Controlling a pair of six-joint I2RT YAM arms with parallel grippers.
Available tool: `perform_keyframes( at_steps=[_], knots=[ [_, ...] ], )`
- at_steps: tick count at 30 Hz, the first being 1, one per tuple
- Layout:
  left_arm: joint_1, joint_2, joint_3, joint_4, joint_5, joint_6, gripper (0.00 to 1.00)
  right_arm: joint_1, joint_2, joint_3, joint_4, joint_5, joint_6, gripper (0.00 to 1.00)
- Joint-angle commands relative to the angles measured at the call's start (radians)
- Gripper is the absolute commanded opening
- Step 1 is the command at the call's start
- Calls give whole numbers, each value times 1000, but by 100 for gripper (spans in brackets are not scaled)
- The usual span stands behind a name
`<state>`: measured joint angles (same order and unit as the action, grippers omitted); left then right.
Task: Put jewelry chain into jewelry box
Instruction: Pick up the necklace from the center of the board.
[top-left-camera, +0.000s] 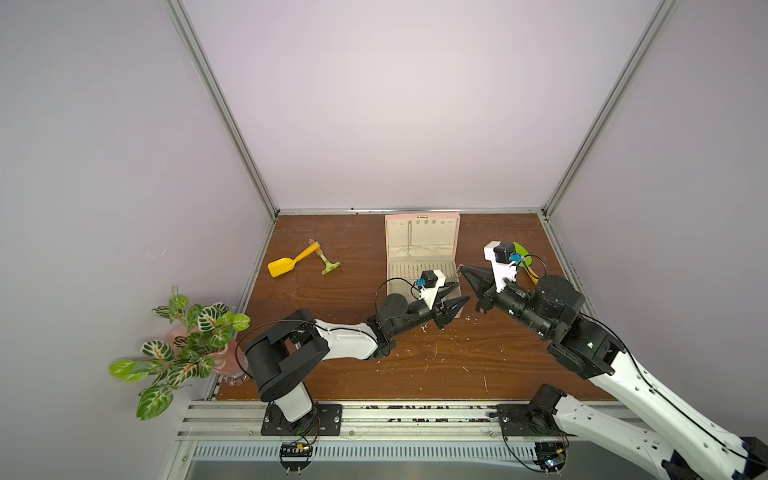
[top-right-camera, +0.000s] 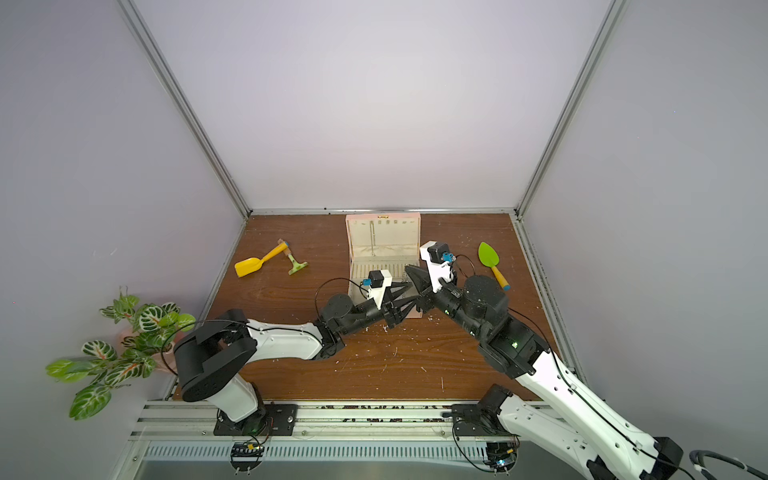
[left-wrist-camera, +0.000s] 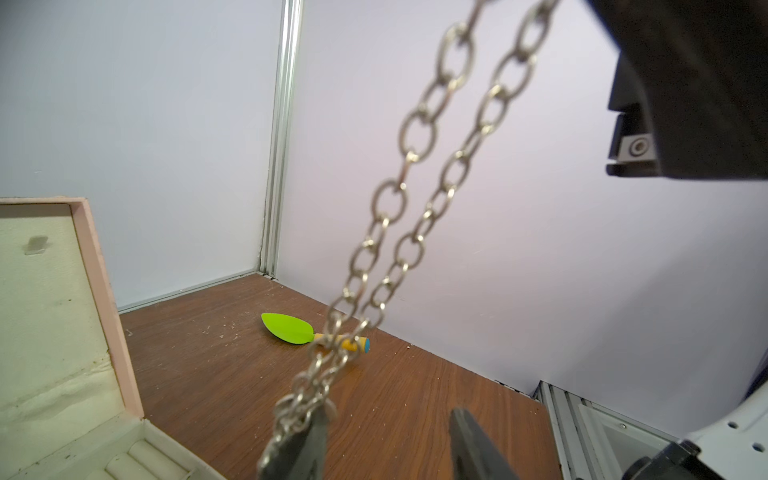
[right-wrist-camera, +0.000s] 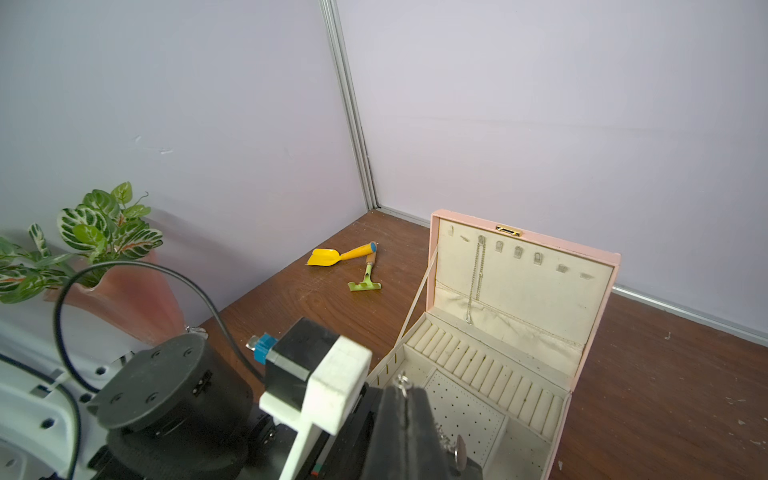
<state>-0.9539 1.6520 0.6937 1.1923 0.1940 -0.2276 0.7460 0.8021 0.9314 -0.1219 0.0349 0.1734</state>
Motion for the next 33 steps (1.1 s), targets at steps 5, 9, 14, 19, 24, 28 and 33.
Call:
perform_keyframes(
  at_steps=[5, 9, 14, 19, 24, 28, 33],
  knots=[
    [12, 9, 30, -19, -53, 4, 53, 3, -13, 32, 29, -6, 11, 0],
    [12, 5, 33, -33, -81, 4, 54, 3, -15, 32, 25, -3, 10, 0],
    [12, -3, 36, -34, -53, 7, 54, 4, -11, 28, 25, -1, 9, 0],
    [12, -23, 29, -34, -16, 24, 51, 2, -12, 17, 24, 8, 8, 0],
    [11, -40, 23, -34, -15, 25, 48, 3, -11, 10, 20, 12, 12, 0],
    [12, -55, 20, -33, -4, 24, 45, 3, -10, 6, 14, 18, 12, 0],
    [12, -65, 12, -28, 4, 25, 39, 3, -10, -4, 12, 24, 14, 0]
  ],
)
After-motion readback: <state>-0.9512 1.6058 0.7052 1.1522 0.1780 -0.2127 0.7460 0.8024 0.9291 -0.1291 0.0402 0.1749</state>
